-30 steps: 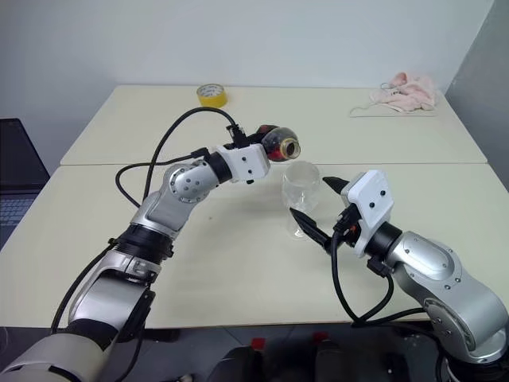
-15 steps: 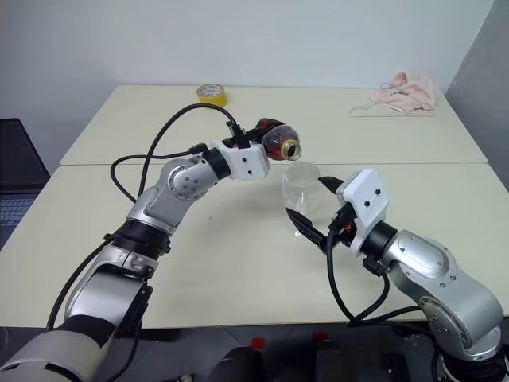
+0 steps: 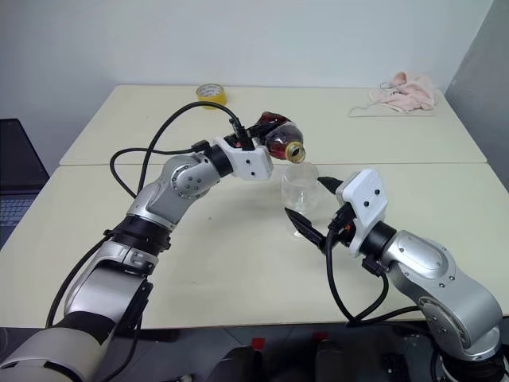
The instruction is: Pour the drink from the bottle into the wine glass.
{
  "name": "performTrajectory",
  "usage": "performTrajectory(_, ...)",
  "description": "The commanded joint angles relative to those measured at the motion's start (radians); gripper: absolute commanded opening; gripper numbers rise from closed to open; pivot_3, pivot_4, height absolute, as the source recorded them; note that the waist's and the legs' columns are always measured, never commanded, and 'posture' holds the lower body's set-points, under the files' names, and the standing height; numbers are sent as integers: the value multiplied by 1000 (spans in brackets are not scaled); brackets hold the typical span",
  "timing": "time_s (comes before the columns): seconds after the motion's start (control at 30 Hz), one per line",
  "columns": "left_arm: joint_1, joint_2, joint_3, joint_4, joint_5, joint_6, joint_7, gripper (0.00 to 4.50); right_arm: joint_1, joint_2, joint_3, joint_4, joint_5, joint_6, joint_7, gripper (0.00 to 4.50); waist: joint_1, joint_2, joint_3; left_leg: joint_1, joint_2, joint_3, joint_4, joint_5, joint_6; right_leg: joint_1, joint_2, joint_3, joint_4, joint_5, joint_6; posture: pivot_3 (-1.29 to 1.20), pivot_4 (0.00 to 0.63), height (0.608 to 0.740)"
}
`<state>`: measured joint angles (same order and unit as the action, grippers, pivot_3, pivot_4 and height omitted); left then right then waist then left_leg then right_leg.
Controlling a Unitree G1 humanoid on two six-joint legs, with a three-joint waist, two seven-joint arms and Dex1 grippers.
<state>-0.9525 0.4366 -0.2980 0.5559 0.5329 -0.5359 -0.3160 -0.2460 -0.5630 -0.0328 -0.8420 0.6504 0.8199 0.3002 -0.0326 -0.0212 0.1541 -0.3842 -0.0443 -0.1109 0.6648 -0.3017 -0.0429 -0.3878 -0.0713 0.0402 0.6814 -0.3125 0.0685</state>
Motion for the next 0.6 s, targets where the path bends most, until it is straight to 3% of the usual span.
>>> performTrajectory(0.03, -40, 11, 9, -24, 4, -25, 35, 756, -5, 8, -2, -38, 8, -5, -6, 4500, 0, 0, 0, 0, 0, 0, 0, 0, 0, 0, 0, 0, 0, 0, 0, 0, 150, 740)
performTrajectory(0.6, -58, 34, -6, -3, 39, -58, 74, 756, 19, 12, 7, -49, 0, -13, -8, 4500, 0, 0, 0, 0, 0, 0, 0, 0, 0, 0, 0, 0, 0, 0, 0, 0, 150, 740)
